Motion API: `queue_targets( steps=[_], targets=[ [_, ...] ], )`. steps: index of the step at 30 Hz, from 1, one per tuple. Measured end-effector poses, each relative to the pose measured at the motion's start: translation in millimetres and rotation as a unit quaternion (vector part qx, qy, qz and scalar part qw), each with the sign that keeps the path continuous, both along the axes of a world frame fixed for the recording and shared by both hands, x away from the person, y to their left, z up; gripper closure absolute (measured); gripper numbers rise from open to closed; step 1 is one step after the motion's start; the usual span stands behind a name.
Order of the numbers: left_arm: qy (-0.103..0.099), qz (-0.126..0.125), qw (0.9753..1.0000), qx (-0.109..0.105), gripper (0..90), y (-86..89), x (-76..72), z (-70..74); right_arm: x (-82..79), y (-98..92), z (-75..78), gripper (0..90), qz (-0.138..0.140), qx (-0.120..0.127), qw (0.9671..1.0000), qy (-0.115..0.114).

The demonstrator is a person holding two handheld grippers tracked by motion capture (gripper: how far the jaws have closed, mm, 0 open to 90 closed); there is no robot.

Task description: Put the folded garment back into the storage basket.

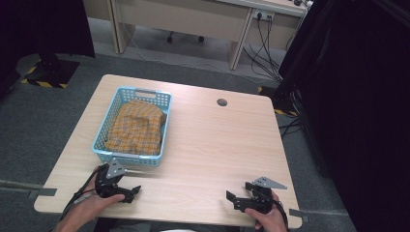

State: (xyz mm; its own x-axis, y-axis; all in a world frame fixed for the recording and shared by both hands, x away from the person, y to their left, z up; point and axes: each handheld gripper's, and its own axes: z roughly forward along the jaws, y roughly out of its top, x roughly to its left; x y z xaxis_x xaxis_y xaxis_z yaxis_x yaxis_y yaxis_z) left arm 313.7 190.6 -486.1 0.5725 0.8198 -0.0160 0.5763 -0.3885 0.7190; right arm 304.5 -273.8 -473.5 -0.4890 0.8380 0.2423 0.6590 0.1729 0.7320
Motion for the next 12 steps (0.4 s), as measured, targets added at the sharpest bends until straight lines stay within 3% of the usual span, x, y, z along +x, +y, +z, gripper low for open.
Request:
queue_targets(
  steps=[12],
  targets=[
    [0.0,0.0,1.0,0.0,0.0,0.0,0.0,0.0,-4.9,-5.3,-1.3,6.6,-0.006,0.002,1.0,-0.001]
  ],
)
